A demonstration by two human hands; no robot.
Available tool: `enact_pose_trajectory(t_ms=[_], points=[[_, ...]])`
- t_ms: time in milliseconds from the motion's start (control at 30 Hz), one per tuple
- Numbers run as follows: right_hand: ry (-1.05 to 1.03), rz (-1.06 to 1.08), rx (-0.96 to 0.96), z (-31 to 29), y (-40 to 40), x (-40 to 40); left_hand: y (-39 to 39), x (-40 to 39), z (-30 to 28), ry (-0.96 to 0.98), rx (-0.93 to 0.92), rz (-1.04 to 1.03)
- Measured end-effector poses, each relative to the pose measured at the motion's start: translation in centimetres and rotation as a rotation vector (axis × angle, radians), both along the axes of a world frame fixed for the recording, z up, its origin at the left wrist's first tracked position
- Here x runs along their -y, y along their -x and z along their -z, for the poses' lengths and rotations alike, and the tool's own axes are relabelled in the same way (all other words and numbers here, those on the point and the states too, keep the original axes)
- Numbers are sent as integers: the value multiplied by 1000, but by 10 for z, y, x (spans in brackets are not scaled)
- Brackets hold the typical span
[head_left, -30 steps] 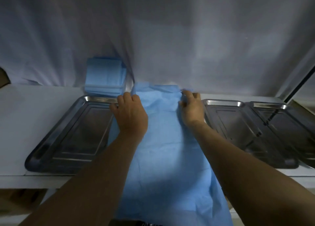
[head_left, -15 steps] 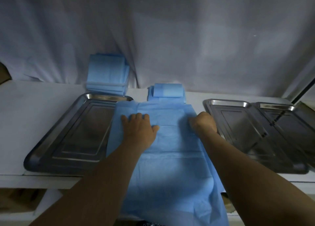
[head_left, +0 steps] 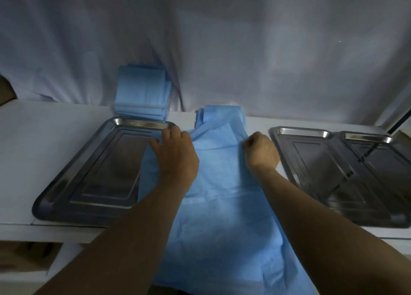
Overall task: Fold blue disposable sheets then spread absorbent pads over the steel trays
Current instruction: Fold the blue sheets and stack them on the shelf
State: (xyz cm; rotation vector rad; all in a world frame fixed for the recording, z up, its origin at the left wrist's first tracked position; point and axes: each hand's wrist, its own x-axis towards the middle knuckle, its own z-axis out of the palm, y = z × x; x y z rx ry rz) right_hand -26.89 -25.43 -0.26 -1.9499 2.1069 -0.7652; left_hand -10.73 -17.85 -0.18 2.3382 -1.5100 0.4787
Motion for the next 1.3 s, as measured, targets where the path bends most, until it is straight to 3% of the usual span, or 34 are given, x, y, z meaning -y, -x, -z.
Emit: enact_pose_trajectory(t_ms=[100, 200, 300, 567, 700, 800, 867, 1000, 1200, 1300], points=[[-201, 56, -71, 6, -1, 3, 2, -2, 5, -158, -52, 58], [-224, 59, -41, 7, 1, 6, 3, -1, 13, -230, -27, 184], [-256, 33, 3, 5, 2, 7, 7, 1, 19, -325, -128, 213], [-229, 42, -243, -4, 34, 3, 38, 6, 27, -475, -248, 286], [-122, -34, -114, 1, 31, 6, 32, 5, 22, -531, -214, 156], [46, -74, 248, 0, 20, 6, 23, 2, 20, -454, -226, 133], [23, -105, 447, 0, 12, 6, 22, 2, 22, -398, -243, 137], [-159, -23, 333, 5, 7, 9, 22, 2, 24, -411, -241, 132], [-206, 57, 176, 0, 4, 12, 18, 3, 24, -413, -274, 99], [-217, 28, 264, -2, 4, 10, 18, 7, 22, -364, -296, 107]])
